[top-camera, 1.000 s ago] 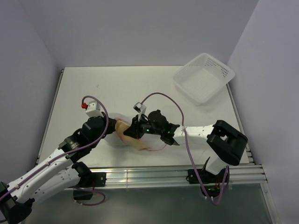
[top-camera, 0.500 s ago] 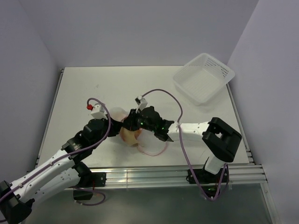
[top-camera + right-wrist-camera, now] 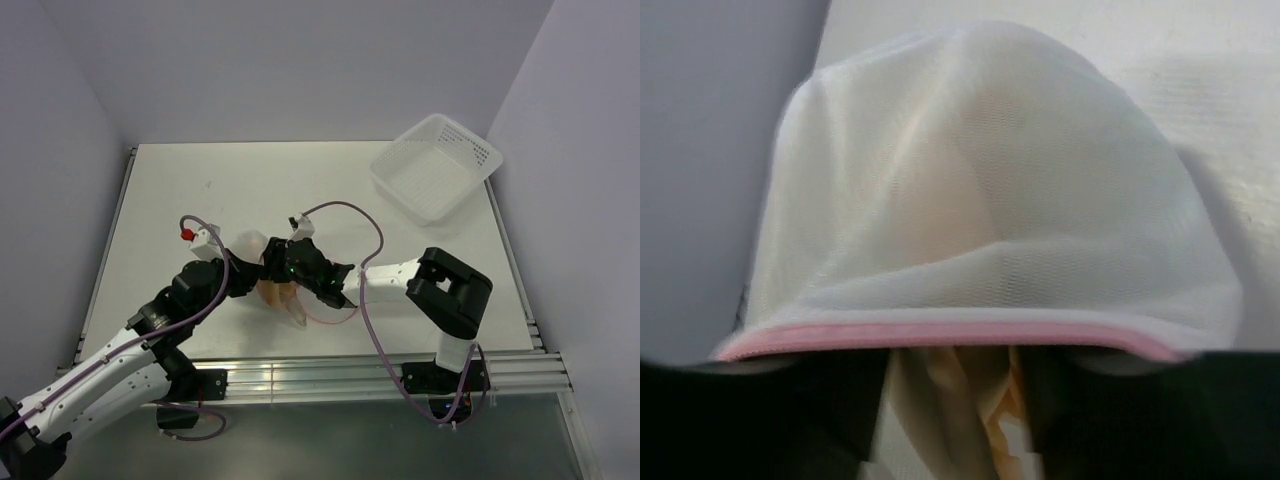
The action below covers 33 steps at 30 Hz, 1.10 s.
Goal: Place the bra in the laundry bag and zip it closed
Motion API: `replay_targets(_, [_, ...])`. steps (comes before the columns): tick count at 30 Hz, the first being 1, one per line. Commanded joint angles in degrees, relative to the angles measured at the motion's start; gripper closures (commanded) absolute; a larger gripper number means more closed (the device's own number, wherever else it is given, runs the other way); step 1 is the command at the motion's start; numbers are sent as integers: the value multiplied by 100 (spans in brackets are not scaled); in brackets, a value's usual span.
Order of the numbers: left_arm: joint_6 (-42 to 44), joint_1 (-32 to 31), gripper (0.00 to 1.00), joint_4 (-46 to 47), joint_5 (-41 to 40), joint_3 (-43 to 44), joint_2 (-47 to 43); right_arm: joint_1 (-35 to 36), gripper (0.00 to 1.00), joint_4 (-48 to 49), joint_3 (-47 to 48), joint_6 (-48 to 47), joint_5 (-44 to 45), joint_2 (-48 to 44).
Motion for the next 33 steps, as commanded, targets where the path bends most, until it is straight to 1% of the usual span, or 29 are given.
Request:
replay_targets(1, [-118, 0, 100, 19, -91, 143, -58, 28, 33, -426, -81, -334, 249, -447])
replay_targets(3, [-91, 0, 100, -86, -275, 144, -76, 19, 22, -770, -63, -711, 126, -798])
replay_targets(4, [-74, 0, 100, -112, -320, 161, -85, 19, 15, -1233, 15, -843, 73, -921])
replay_targets(6, [-38, 0, 100, -165, -390, 205, -67, 11, 9, -1640, 51, -1204, 46, -1299])
replay_targets(7, [-21, 0, 100, -174, -417, 222, -50, -7, 4, -1938, 51, -1309, -15, -1431])
replay_targets(11, [23, 9, 100, -201, -478, 249, 21, -139, 0, -2362, -195, -1574, -270, -2116])
replay_targets(13, [32, 9, 100, -218, -496, 223, 29, -191, 0, -2590, -378, -1688, -341, -2354])
replay_targets(14, [32, 9, 100, -253, -548, 214, 29, -192, 0, -2661, -493, -1706, -280, -2634])
replay_targets(16, [49, 17, 100, -323, -592, 188, -23, -244, 3, -2802, -967, -1663, -86, -2969])
replay_targets(17, [67, 17, 100, -341, -645, 179, -49, -279, 4, -2846, -1160, -1627, -68, -3319])
replay_targets(18, [67, 17, 100, -359, -663, 161, -58, -323, 10, -2890, -1562, -1557, -33, -3513])
replay_targets(19, [76, 26, 100, -376, -672, 161, -85, -393, 13, -2934, -1758, -1409, 106, -3716])
replay_targets(20, [93, 18, 100, -368, -680, 152, -85, -411, 15, -3047, -1968, -1311, 195, -4144])
replay_targets(21, [85, 26, 100, -368, -681, 144, -85, -437, 20, -3135, -2371, -1215, 256, -4348])
replay_targets(22, [102, 26, 100, -341, -681, 144, -67, -481, 23, -3171, -2549, -1005, 353, -4759])
replay_targets(24, [111, 44, 100, -289, -637, 144, -6, -569, 35, -3267, -3005, -706, 485, -5122])
replay_targets(26, [120, 44, 100, -218, -593, 161, 47, -675, 36, -3356, -3217, -546, 714, -5501])
replay_targets(28, [137, 44, 100, -201, -566, 170, 126, -797, 35, -3400, -3464, -414, 618, -5642])
replay_targets(30, [137, 53, 100, -201, -566, 187, 161, -999, 27, -3278, -3639, -397, 399, -5590])
replay_targets(33, [129, 53, 100, -174, -558, 161, 144, -1140, 27, -2901, -3807, -344, -41, -5300])
